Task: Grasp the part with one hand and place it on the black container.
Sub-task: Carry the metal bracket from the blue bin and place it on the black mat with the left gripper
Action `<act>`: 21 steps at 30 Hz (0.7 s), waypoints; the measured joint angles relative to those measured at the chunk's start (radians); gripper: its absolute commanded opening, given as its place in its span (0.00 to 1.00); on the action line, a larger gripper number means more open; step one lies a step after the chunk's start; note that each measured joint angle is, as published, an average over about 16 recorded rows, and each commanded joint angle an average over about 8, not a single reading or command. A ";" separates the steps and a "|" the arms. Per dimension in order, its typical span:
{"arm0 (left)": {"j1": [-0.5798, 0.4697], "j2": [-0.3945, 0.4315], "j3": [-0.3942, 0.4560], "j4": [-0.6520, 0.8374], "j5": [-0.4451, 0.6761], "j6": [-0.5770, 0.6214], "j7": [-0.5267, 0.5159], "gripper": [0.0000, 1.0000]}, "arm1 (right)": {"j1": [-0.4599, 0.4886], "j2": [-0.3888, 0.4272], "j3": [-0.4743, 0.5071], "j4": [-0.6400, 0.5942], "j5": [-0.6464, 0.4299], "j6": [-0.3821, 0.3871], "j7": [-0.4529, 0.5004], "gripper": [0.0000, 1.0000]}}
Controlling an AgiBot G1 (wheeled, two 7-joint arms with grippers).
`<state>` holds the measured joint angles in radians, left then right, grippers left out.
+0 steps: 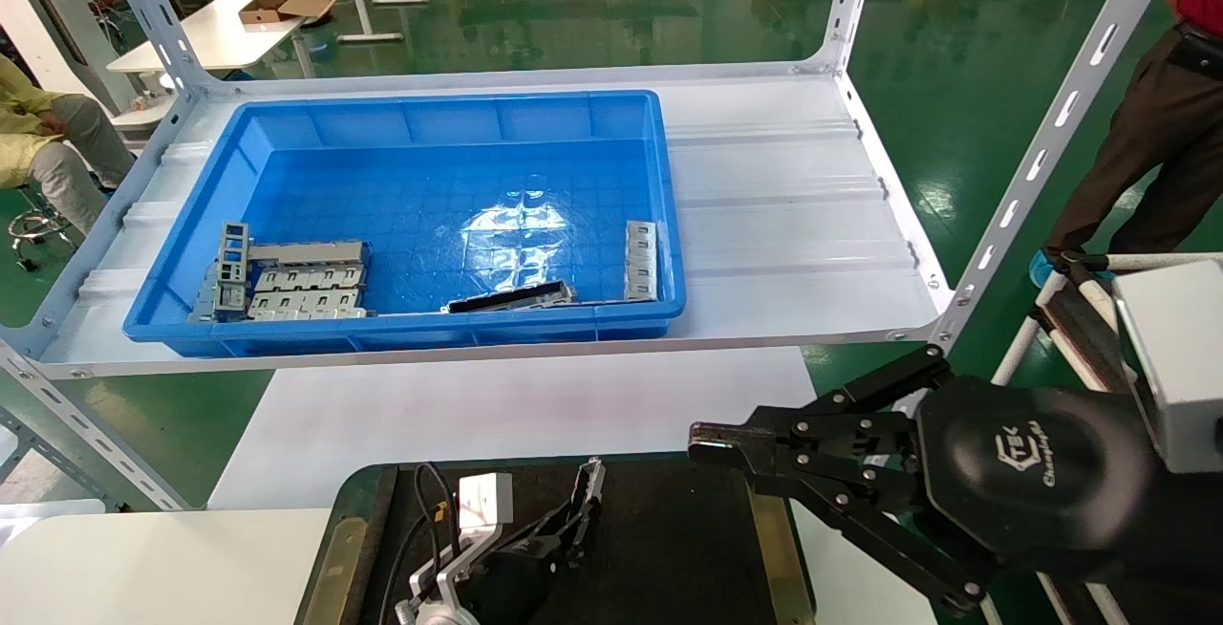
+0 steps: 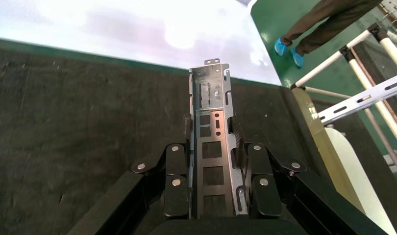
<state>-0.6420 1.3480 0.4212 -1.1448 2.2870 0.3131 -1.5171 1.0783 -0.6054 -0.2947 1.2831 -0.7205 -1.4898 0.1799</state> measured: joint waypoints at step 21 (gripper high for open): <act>-0.013 0.005 0.014 -0.052 0.304 0.144 -0.346 0.00 | 0.000 0.000 -0.001 0.000 0.001 0.001 -0.001 0.00</act>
<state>-0.6547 1.3529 0.4352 -1.1971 2.5912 0.4573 -1.8633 1.0786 -0.6049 -0.2959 1.2831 -0.7197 -1.4893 0.1793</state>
